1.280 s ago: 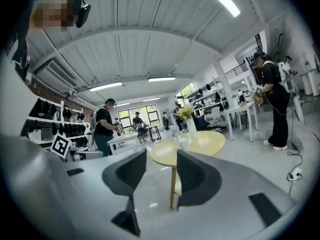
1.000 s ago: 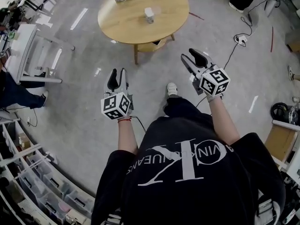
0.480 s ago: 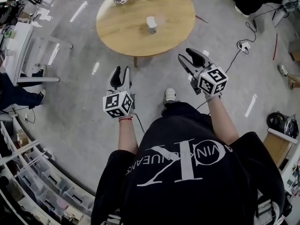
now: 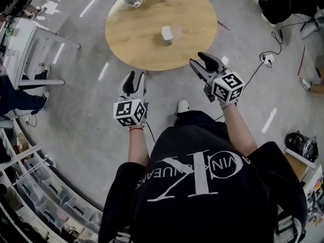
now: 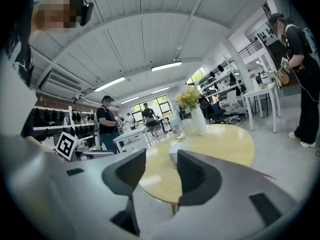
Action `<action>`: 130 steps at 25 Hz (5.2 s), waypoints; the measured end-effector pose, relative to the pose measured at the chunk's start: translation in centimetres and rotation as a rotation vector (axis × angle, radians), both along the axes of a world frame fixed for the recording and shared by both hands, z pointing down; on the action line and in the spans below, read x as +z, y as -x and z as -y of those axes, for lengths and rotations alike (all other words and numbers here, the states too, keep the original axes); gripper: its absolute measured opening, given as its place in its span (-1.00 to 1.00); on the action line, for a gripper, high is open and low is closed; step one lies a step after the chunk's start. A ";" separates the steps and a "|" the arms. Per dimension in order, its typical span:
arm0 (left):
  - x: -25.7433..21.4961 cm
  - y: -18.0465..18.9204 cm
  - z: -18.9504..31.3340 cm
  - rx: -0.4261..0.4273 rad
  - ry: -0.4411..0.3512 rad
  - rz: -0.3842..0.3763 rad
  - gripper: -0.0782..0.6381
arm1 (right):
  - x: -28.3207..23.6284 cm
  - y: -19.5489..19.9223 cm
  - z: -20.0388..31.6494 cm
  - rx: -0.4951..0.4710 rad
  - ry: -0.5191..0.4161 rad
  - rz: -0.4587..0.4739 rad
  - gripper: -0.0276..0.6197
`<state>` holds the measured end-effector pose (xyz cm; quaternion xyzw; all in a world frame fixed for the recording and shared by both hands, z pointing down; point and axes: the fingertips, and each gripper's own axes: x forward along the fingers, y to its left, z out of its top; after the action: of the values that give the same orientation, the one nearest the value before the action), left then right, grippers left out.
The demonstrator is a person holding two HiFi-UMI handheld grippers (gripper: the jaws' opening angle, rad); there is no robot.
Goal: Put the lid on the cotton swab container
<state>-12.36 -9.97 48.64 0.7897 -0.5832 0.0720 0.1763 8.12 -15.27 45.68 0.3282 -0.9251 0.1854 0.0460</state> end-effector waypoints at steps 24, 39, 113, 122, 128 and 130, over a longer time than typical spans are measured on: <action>3.8 -5.2 9.3 0.295 0.095 0.068 -0.14 | 2.2 1.7 8.9 -0.025 0.097 0.049 -0.41; 7.7 -9.3 15.6 0.607 0.156 0.201 0.10 | 4.2 3.9 11.6 -0.029 0.217 0.095 -0.41; 9.0 -10.6 16.4 0.714 0.163 0.123 0.15 | 5.4 11.4 12.4 -0.263 0.168 -0.266 -0.87; 7.5 -6.6 14.8 0.601 0.135 0.096 -0.57 | 3.3 10.4 13.1 -0.186 0.129 -0.089 -0.86; 5.5 -3.0 15.9 0.433 0.076 0.082 -0.75 | 2.2 8.2 15.3 -0.105 0.071 -0.098 -0.87; 4.2 -1.7 16.9 0.367 0.039 0.082 -0.75 | 1.4 7.7 16.0 -0.082 0.049 -0.091 -0.86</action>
<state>-10.64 -26.83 52.81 0.8755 -0.4347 0.1465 0.1517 0.39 -31.29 47.13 0.2971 -0.9298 0.1909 0.1038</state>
